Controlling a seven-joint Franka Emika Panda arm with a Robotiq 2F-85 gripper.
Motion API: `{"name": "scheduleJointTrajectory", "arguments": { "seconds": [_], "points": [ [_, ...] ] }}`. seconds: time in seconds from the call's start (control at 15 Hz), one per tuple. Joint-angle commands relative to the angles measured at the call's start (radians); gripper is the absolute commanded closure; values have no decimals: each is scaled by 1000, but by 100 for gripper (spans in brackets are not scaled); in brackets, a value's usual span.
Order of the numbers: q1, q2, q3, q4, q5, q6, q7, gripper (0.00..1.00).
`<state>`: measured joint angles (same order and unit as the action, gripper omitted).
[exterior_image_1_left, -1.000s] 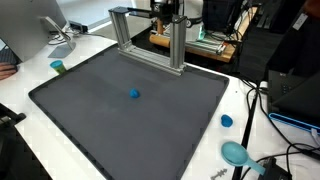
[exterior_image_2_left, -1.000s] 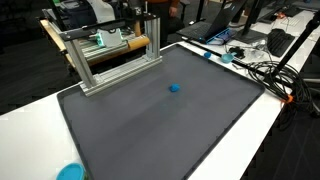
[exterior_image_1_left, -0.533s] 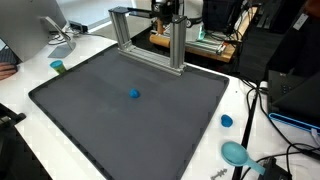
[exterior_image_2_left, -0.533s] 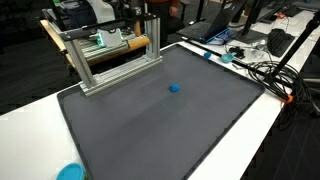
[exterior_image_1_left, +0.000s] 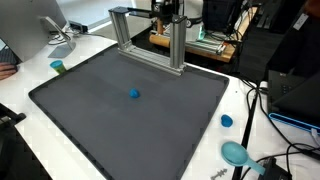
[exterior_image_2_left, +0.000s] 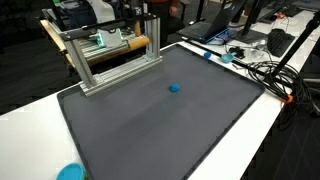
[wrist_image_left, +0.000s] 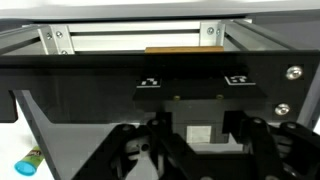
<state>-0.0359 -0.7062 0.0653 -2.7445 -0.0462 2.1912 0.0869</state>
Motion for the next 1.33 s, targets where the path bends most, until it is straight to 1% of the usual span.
{"name": "scheduleJointTrajectory", "arguments": {
  "seconds": [0.0, 0.27, 0.33, 0.4, 0.47, 0.53, 0.67, 0.73, 0.87, 1.07, 1.27],
  "points": [
    [20, -12, -17, 2, 14, -16, -8, 65],
    [36, -10, -34, 2, 26, -27, -40, 66],
    [41, -13, -38, 2, 27, -34, -53, 26],
    [46, -16, -42, 2, 29, -41, -65, 19],
    [51, -17, -44, 2, 31, -50, -74, 17],
    [55, -18, -45, 2, 31, -58, -80, 21],
    [63, -20, -49, 2, 32, -74, -94, 37],
    [59, -22, -50, 4, 27, -81, -94, 53],
    [49, -23, -52, 11, 19, -83, -94, 65],
    [49, -20, -52, 15, 20, -80, -92, 72],
    [53, -19, -50, 9, 24, -54, -89, 72]
  ]
}}
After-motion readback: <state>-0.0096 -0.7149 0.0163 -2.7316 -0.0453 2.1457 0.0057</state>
